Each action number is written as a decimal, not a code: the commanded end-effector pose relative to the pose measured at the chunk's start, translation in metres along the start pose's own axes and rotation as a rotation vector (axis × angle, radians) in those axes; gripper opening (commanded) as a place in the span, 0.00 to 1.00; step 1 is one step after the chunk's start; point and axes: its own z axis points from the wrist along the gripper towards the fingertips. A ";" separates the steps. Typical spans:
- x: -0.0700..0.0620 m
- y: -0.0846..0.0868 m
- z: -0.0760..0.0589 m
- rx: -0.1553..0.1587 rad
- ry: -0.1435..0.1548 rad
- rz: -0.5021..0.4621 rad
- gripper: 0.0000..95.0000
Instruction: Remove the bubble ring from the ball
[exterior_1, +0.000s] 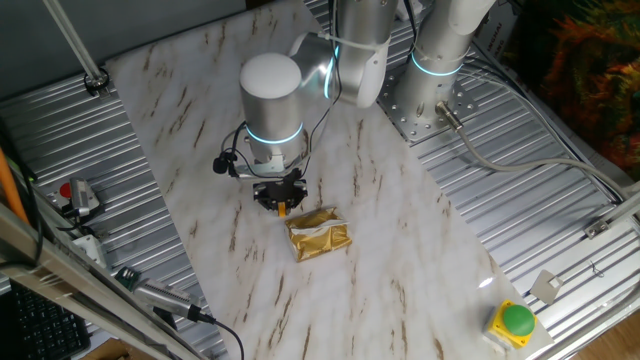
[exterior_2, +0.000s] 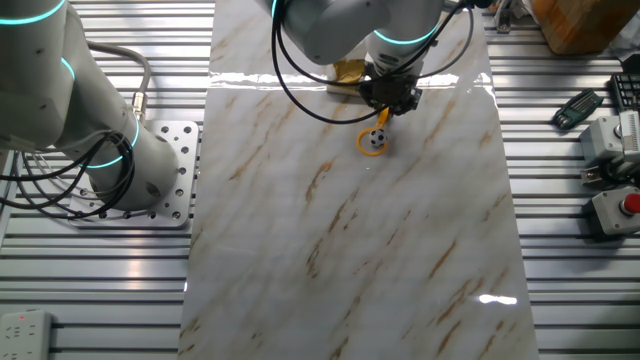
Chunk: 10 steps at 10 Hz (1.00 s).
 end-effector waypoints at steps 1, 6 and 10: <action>0.000 0.000 0.000 -0.002 -0.002 0.002 0.00; -0.001 0.000 -0.001 -0.004 -0.004 0.008 0.00; -0.003 -0.002 -0.003 -0.008 -0.004 0.007 0.00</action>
